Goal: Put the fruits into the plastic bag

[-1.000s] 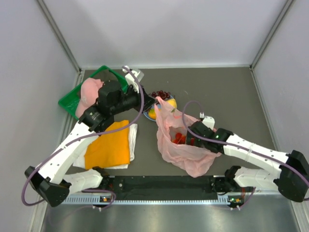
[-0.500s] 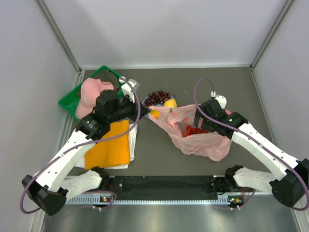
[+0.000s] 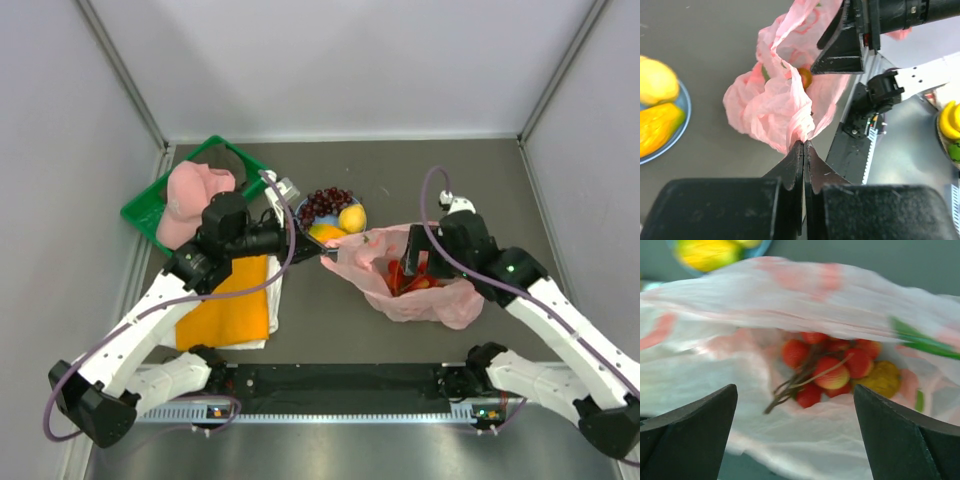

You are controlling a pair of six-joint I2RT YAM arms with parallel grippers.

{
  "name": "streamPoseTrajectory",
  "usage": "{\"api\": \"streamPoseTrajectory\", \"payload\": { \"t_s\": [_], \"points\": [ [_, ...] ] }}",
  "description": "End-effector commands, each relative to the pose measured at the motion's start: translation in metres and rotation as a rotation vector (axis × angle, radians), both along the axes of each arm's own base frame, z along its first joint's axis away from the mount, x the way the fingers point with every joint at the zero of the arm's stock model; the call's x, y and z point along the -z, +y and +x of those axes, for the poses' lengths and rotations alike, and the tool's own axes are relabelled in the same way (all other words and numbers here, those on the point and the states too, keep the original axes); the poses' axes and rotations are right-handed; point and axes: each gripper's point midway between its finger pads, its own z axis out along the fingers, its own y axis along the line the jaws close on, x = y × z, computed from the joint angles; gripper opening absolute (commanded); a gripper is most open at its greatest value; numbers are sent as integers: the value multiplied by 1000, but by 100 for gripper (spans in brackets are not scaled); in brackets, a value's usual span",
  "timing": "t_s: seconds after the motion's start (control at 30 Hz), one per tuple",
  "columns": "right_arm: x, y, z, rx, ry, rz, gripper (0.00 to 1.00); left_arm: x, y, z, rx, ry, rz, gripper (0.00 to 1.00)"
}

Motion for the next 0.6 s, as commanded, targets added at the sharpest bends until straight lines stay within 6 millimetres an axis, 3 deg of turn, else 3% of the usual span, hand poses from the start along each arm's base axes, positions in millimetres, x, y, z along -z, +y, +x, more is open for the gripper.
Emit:
{"api": "streamPoseTrajectory", "payload": {
  "t_s": [0.0, 0.23, 0.33, 0.47, 0.57],
  "points": [
    [-41, 35, -18, -258, -90, 170, 99, -6, -10, -4, 64, -2, -69, 0],
    [-95, 53, -28, -359, -245, 334, 99, 13, -15, 0, 100, 21, -29, 0],
    [-125, 58, -27, -384, -341, 389, 99, 17, -15, -7, 153, 2, -20, 0],
    [-151, 59, -13, -349, -420, 400, 99, 18, -14, -26, 249, -13, -39, 0],
    [-155, 56, 7, -291, -435, 352, 99, 21, -9, -36, 273, -25, -31, 0]
  ]
}}
